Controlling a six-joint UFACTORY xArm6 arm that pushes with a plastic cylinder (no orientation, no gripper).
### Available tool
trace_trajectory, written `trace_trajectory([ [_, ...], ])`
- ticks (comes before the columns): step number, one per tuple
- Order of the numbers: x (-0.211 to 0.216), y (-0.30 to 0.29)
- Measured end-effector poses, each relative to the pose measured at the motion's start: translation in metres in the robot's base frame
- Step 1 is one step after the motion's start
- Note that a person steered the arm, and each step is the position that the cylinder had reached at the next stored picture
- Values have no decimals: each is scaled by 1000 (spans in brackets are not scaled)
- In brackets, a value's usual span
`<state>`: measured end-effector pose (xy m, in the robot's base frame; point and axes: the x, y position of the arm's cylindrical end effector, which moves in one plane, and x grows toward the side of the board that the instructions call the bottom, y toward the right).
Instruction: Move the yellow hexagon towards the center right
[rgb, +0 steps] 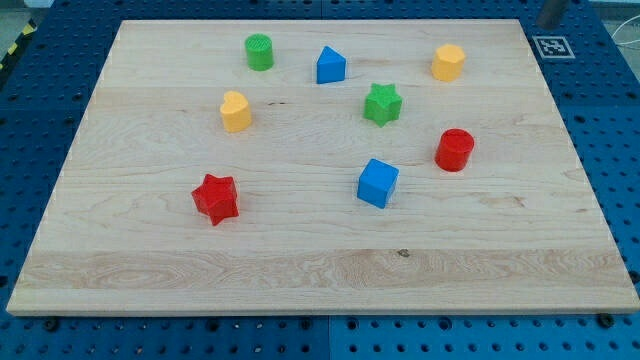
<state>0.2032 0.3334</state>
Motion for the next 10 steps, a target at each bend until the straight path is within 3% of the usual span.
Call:
trace_trajectory([
  [10, -7, -140],
])
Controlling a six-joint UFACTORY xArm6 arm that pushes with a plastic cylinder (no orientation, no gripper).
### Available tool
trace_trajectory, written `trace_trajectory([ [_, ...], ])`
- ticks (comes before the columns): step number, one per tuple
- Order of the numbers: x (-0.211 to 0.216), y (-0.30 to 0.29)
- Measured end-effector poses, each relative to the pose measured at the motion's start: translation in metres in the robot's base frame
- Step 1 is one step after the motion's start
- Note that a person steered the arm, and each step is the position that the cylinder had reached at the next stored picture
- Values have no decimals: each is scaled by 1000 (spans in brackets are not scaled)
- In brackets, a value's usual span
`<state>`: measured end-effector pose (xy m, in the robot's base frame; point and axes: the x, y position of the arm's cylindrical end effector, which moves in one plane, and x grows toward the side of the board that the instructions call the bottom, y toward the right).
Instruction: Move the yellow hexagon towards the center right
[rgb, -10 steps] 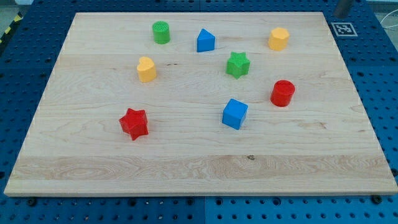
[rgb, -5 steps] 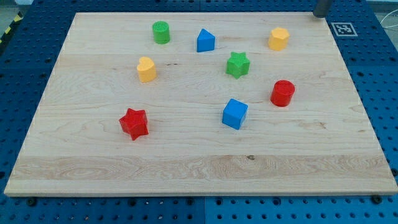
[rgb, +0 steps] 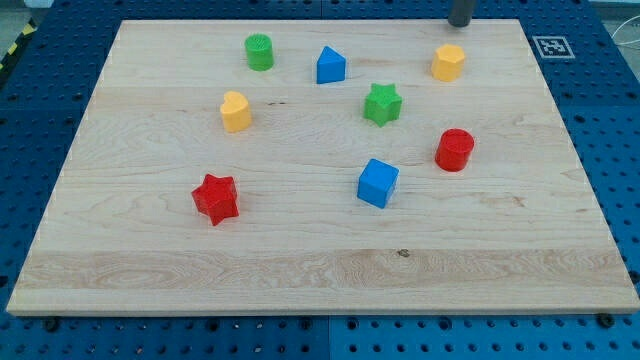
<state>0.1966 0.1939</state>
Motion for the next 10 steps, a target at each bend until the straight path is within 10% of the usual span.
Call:
trace_trajectory([
  [10, 52, -62],
])
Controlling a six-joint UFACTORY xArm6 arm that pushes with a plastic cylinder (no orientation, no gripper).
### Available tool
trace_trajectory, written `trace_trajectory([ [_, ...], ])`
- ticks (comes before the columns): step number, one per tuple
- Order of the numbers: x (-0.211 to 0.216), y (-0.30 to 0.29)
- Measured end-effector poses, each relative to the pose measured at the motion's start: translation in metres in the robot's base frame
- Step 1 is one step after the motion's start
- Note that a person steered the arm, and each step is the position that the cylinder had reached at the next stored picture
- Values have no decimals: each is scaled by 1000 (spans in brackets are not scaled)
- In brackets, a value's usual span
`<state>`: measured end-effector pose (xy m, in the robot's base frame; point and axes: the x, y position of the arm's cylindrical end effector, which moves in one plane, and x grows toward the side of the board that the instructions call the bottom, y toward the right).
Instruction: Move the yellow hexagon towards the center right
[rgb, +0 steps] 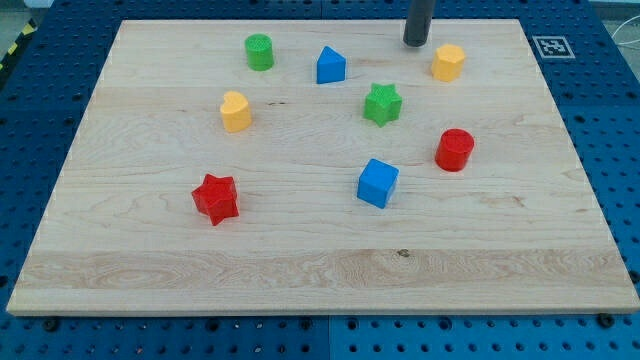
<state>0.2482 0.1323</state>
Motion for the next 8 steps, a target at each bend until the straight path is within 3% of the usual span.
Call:
trace_trajectory([
  [8, 32, 30],
])
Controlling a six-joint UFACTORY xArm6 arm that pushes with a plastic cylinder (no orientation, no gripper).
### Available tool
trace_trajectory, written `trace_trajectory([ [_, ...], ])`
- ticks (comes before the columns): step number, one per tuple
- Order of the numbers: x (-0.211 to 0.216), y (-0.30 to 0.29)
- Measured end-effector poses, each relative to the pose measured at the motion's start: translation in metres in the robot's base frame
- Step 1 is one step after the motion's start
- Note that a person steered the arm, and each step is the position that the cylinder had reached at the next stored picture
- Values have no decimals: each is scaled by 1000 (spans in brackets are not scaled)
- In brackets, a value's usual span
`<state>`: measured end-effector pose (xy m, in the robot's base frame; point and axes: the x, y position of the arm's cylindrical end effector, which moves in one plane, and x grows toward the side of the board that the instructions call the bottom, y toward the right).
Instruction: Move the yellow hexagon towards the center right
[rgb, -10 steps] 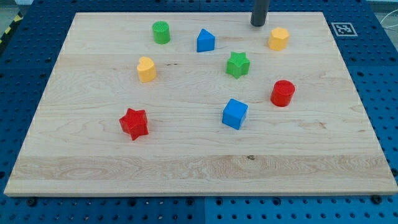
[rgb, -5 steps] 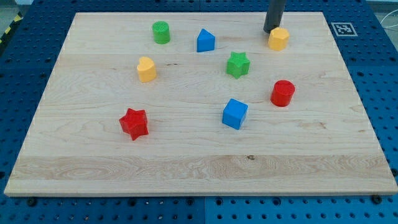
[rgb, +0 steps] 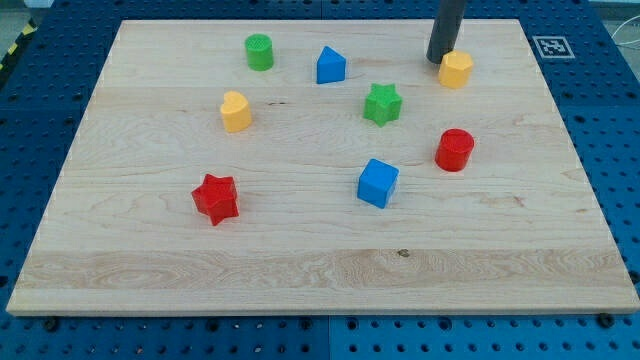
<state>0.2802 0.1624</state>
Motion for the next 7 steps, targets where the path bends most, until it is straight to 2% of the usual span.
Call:
trace_trajectory([
  [2, 11, 1],
  [7, 57, 48],
])
